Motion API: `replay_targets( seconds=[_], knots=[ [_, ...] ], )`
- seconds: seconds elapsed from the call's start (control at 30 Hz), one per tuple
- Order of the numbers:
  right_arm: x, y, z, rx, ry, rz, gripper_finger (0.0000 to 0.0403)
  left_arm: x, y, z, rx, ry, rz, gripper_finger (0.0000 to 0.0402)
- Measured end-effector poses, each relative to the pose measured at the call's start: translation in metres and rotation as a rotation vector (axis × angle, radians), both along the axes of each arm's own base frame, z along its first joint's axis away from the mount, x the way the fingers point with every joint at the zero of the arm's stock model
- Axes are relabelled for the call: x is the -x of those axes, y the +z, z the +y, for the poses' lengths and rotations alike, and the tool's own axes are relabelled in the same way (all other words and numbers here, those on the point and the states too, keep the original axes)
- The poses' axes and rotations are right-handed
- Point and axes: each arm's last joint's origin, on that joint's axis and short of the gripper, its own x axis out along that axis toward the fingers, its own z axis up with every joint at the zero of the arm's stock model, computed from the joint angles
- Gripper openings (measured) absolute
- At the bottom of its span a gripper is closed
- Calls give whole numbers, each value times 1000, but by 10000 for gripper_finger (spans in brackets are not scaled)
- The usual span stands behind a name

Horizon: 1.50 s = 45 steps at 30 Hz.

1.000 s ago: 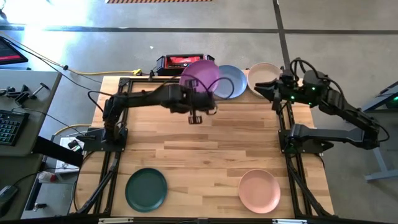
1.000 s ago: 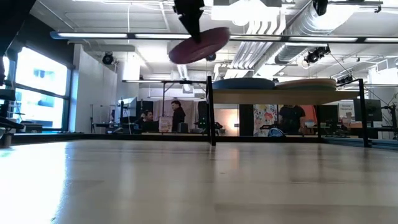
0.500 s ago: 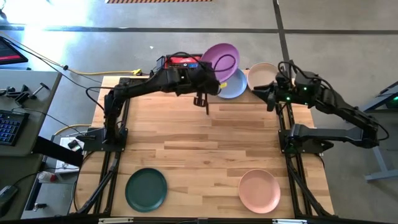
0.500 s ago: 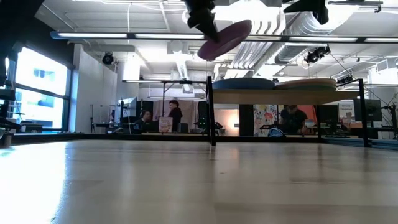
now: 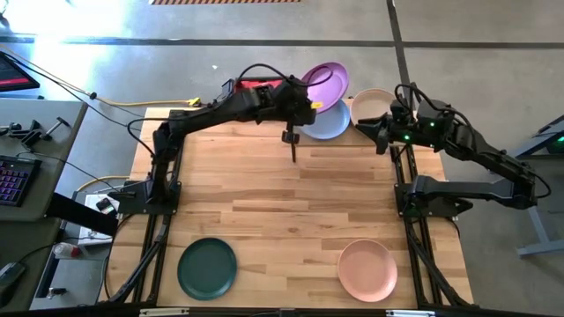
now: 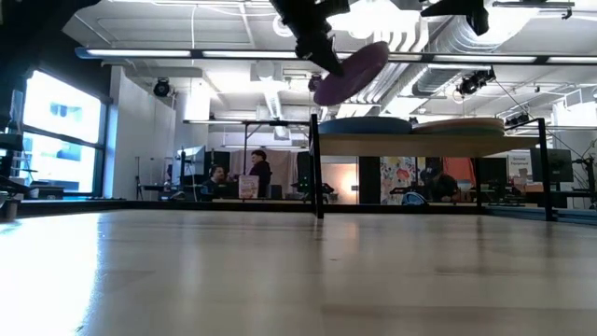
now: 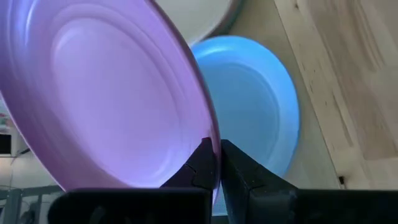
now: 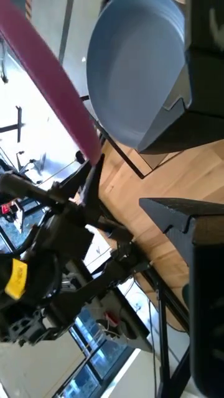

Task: Place and stack plates onto a shelf
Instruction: Stack the purple plate on top of the blue stacked plates on the shelf

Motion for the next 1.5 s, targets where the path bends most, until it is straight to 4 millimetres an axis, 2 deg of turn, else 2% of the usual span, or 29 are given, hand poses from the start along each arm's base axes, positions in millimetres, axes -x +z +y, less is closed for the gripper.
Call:
replay_targets(
  seconds=[0.43, 0.9, 1.27, 1.5],
  knots=[
    [0, 0, 0, -15, -2, -2, 106, -15, -31, 3, 49, -34, 83, 5],
    [0, 0, 0, -9, 0, 1, 106, -25, -55, -3, 110, -59, 146, 5],
    [0, -1, 0, -13, 0, 11, 106, -26, -56, 0, 60, -15, 154, 7],
    [1, -5, 1, -26, 0, 42, 106, -25, -57, 0, 39, 8, 173, 39]
  ],
)
